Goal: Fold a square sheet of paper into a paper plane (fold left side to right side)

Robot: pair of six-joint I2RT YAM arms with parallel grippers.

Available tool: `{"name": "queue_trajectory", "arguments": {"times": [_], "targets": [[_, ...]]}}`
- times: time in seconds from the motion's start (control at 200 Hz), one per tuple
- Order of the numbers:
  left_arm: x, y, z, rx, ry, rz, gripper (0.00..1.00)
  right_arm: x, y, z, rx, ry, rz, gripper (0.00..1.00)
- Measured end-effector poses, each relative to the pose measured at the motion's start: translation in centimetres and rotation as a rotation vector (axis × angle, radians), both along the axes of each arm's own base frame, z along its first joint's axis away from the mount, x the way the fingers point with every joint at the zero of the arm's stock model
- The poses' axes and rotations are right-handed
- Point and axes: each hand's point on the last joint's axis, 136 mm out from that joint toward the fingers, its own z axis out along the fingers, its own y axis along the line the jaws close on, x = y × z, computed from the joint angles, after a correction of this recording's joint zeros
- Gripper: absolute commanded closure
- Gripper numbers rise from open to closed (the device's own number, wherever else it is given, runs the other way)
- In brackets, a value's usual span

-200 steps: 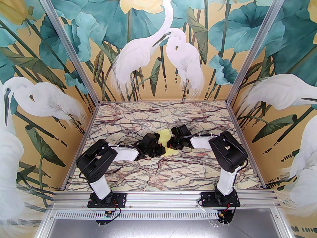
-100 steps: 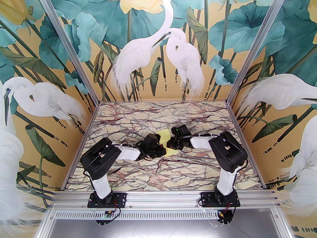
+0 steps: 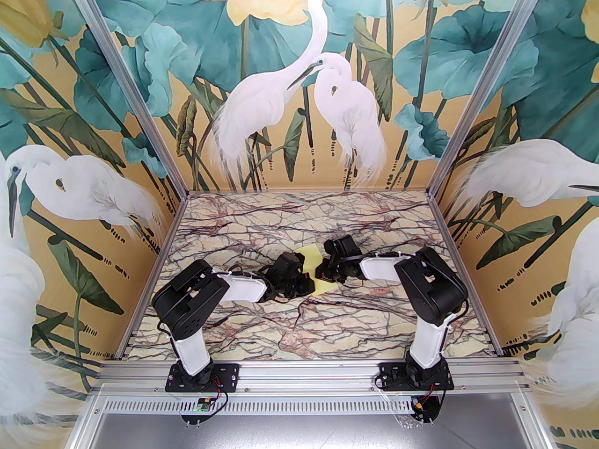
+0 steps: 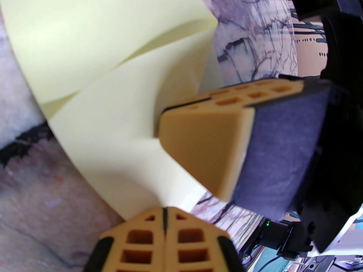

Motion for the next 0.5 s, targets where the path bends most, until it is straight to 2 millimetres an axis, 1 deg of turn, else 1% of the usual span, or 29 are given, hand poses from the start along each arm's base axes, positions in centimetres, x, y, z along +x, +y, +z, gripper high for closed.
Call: {"name": "queue_trajectory", "arguments": {"times": [0.125, 0.21, 0.5], "targets": [[-0.1, 0.0, 0.0, 0.001, -0.003, -0.004, 1.0, 0.4, -0.9, -0.1, 0.016, 0.027, -0.015, 1.0], [0.0, 0.0, 0.0, 0.001, -0.003, -0.004, 1.0, 1.1, -1.5, -0.1, 0.021, 0.04, -0.029, 1.0], [-0.1, -0.1, 0.0, 0.002, -0.008, -0.009, 1.0, 4.5, -4.0, 0.0, 0.024, 0.053, -0.089, 1.0]]}}
